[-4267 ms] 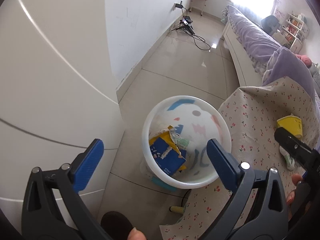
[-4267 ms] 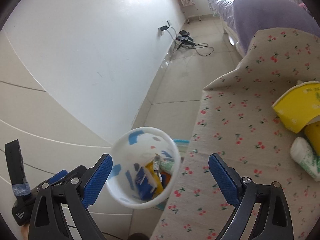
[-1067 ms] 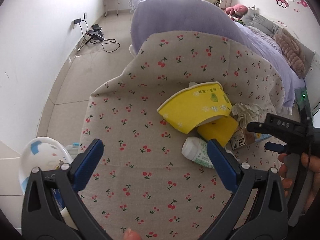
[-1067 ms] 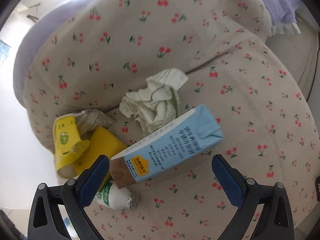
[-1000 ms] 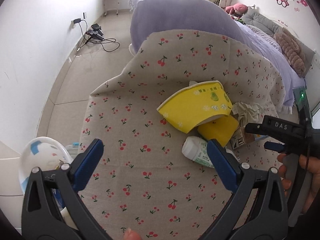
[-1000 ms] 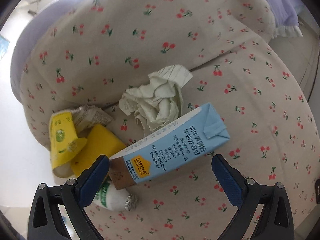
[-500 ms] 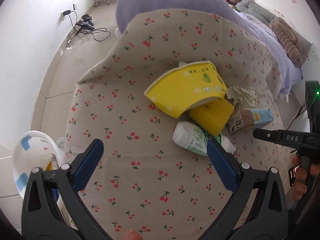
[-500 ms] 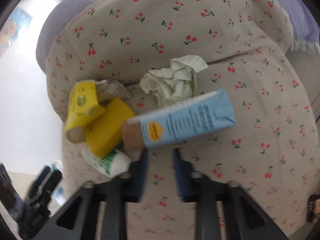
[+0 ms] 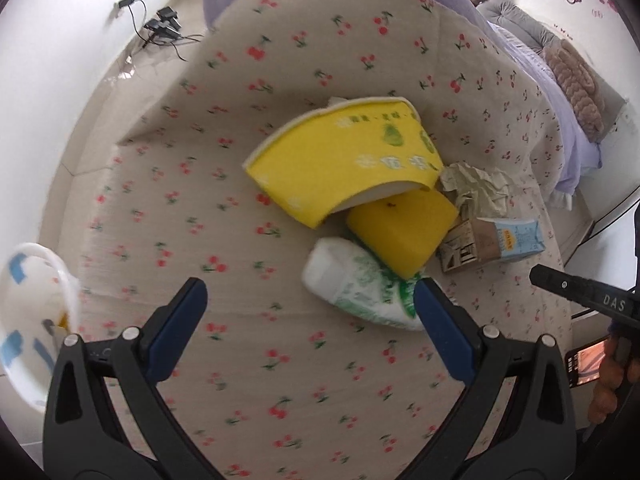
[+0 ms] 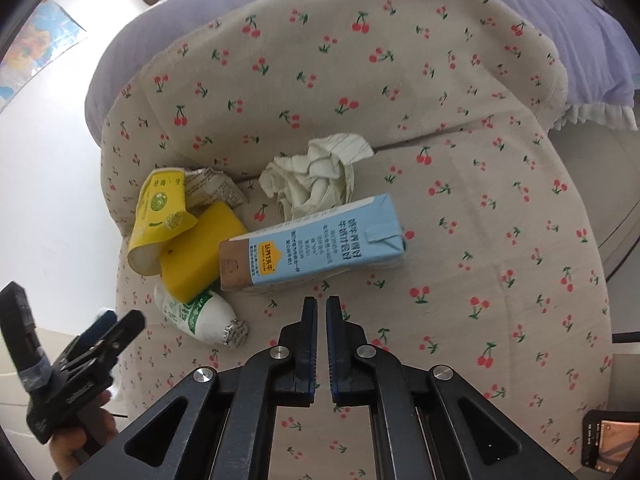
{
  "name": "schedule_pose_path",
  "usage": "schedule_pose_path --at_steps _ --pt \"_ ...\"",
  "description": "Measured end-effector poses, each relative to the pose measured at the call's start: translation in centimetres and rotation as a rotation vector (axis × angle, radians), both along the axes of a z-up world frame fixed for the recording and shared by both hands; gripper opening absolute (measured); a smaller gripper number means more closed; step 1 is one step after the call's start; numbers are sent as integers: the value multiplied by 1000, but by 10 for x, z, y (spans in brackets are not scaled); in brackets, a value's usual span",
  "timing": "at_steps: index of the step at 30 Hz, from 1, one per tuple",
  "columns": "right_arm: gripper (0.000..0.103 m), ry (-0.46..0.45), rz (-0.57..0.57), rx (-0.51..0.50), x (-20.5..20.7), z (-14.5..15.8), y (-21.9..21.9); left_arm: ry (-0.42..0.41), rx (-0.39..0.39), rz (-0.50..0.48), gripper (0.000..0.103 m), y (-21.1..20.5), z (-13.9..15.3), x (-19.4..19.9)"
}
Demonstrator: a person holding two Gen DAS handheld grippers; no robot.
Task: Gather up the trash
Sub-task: 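Grasp the blue-and-white milk carton with the right tool while the left tool grasps the white bottle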
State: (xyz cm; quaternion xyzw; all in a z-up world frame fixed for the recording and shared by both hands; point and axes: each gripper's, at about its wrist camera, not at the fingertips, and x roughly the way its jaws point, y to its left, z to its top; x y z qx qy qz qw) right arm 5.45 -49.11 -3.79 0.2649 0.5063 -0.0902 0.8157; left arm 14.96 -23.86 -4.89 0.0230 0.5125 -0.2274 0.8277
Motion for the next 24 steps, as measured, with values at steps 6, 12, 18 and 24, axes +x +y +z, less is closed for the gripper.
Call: schedule_pose_path --at_steps 6,12,18,24 --pt "6 -29 -2 37 -6 9 -13 51 -21 -8 94 -22 -19 -2" --pt "61 -32 -91 124 -8 5 -31 54 -39 16 94 -33 -26 -1" --pt "77 -37 -140 143 10 9 -27 43 -44 55 92 -39 -32 5" --pt "78 9 -211 169 36 -4 -20 -8 80 -4 60 -51 -30 -3"
